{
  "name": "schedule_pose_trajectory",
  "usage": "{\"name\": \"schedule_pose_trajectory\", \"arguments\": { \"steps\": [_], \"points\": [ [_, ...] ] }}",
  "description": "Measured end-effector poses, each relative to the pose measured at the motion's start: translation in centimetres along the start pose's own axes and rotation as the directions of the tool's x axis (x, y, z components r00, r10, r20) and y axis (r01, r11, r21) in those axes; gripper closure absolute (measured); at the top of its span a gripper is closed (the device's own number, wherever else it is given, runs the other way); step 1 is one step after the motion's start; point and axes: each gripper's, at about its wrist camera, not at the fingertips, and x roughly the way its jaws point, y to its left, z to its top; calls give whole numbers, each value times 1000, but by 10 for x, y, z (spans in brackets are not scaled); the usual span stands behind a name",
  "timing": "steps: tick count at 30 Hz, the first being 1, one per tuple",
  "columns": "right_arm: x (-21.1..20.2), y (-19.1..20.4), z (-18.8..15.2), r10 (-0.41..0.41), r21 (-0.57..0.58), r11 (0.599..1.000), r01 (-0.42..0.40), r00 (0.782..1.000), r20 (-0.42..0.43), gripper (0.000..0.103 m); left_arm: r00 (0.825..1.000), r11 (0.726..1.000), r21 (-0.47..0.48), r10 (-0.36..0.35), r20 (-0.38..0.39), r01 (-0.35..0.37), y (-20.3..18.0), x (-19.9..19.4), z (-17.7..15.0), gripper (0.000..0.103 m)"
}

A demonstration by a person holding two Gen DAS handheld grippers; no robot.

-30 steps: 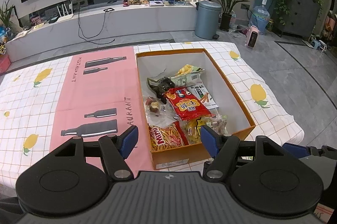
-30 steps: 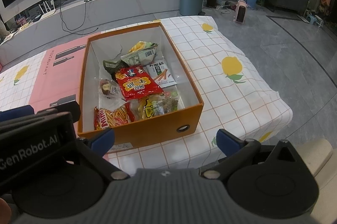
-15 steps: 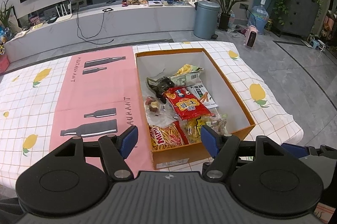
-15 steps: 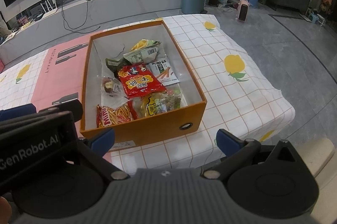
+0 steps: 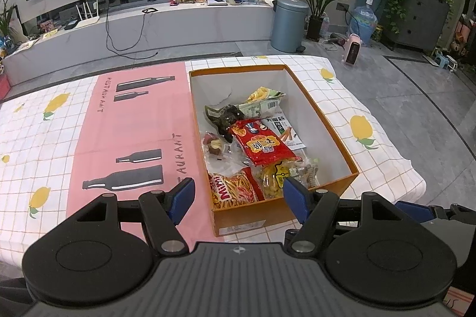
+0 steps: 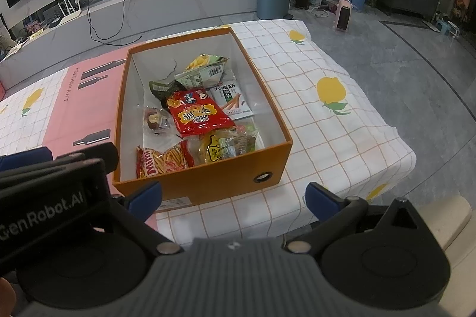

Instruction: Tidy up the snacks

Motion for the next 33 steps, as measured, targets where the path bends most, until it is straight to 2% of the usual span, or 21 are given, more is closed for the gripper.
{"name": "schedule_pose_trajectory", "arguments": {
  "steps": [16, 33],
  "points": [
    [0, 0, -1, -6, -3, 1000, 6, 1000, -2, 3, 1000, 1000, 2, -8, 0, 8, 3, 3, -2, 23],
    [-1, 1, -3, -11, -13, 1000, 11, 1000, 5, 3, 999, 1000, 27, -1, 35, 0, -1, 1, -5, 23]
  ]
}}
